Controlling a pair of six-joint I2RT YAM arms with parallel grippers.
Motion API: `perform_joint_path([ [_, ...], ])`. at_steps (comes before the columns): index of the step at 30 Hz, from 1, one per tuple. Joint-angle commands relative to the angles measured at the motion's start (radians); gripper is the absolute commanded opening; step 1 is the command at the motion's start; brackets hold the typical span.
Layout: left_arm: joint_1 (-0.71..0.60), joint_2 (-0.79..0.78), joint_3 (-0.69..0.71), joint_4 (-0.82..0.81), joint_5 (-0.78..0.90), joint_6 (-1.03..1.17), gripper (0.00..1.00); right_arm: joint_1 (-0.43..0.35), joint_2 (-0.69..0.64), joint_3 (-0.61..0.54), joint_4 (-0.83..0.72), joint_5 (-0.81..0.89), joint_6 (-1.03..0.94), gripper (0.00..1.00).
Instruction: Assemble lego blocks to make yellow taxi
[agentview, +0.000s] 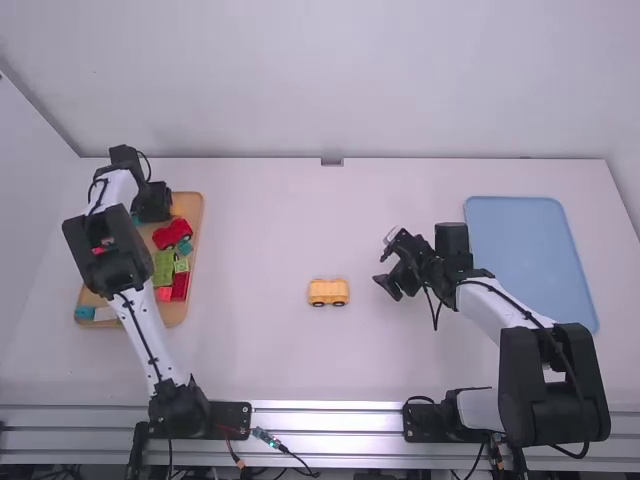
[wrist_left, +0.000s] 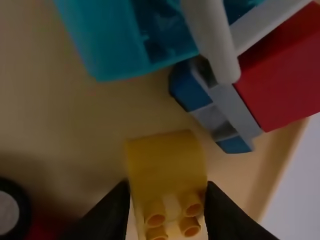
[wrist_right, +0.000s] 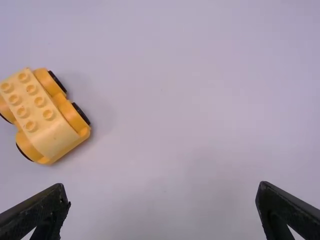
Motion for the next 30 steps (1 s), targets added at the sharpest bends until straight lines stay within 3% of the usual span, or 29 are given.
perform_joint_path([
  [1, 0.000, -0.029, -0.010, -0.012, -0.005, 0.001, 0.40, 0.000, -0.015, 0.017, -0.004, -0.005, 0.002, 0.99],
  [6, -0.001, -0.029, -0.010, -0.008, -0.003, 0.002, 0.49, 0.000, -0.015, 0.017, -0.004, -0.005, 0.001, 0.99],
  [15, 0.000, -0.029, -0.010, -0.014, 0.003, 0.001, 0.26, 0.000, -0.015, 0.017, -0.004, -0.005, 0.002, 0.99],
  [21, 0.000, -0.030, -0.010, -0.025, 0.003, 0.001, 0.29, 0.001, -0.015, 0.017, -0.005, -0.006, 0.002, 0.99],
  [30, 0.000, -0.030, 0.077, -0.037, 0.039, 0.100, 0.22, 0.000, -0.015, 0.017, -0.005, -0.005, 0.005, 0.99],
])
